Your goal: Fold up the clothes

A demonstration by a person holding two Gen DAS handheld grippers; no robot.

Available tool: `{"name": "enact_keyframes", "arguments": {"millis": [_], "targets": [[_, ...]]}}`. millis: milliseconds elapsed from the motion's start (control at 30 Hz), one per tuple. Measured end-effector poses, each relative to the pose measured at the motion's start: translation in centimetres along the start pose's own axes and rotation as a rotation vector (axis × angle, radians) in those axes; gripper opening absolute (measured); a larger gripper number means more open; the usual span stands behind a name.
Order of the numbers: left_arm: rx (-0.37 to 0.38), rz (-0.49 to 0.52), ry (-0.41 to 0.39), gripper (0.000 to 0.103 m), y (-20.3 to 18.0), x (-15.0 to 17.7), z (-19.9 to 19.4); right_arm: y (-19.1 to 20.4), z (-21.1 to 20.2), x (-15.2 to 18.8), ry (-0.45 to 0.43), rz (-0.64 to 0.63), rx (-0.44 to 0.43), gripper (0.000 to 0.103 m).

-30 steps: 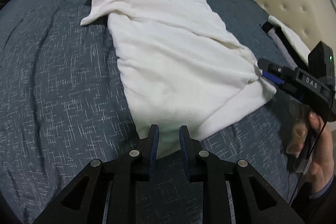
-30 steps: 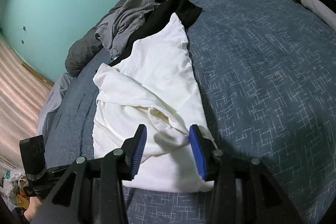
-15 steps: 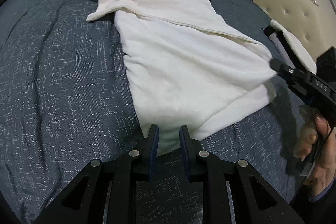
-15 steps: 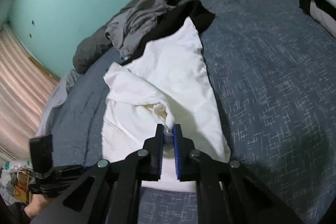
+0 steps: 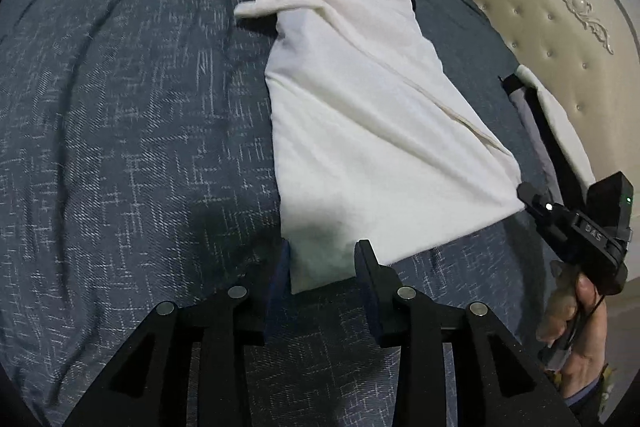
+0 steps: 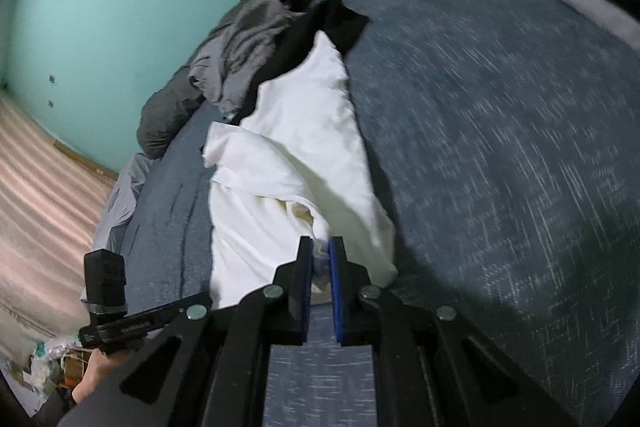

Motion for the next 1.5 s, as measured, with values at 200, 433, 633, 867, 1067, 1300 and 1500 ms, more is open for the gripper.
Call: {"name": "enact_keyframes", "arguments": {"millis": [200, 433, 633, 867, 1067, 1300, 1500], "targets": [[-0.003, -0.007, 0.010, 0.012, -0.3, 0.2, 1.2, -1.8, 1.2, 1.3, 0.037, 0.048, 0.023, 0.008], [0.006, -0.016, 0.006, 0.006, -0.8, 0.6, 1.7, -2.2, 1.4, 2.2, 0.064, 0.014, 0.078, 0.007], [0.024, -0.013, -0.009, 0.006, -0.6, 0.5, 1.5, -2.8, -0.3, 1.6, 0.024, 0.018, 0.145, 0.008], [0.057, -0.004, -0.036, 0.008, -1.1, 0.5, 1.3, -1.3, -1.5, -0.1, -0.053, -0.046, 0.135, 0.011], [0.092, -0.004, -0.071, 0.020, -0.9, 0.2, 0.4, 0.6, 0.0, -0.2, -0.003, -0.172, 0.200, 0.011], [0.085, 0.034, -0.099, 0.024, 1.4, 0.7, -0.9, 3.7, 1.2, -1.2, -0.018, -0.281, 0.209, 0.013], [0.088, 0.029, -0.152, 0.028, 2.9, -1.9, -4.7, 8.4, 4.8, -2.5, 0.021, -0.413, 0.180, 0.021]]}}
Point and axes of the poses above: each gripper's, at about its wrist camera, not at the fingertips, and z roughly the way its jaws point, y to its left, x to its underside, the point moved 8 cm from there along z, roughly the way its jaws point, and after that the axes turned 13 degrees about -z, right-handed, at the moved point
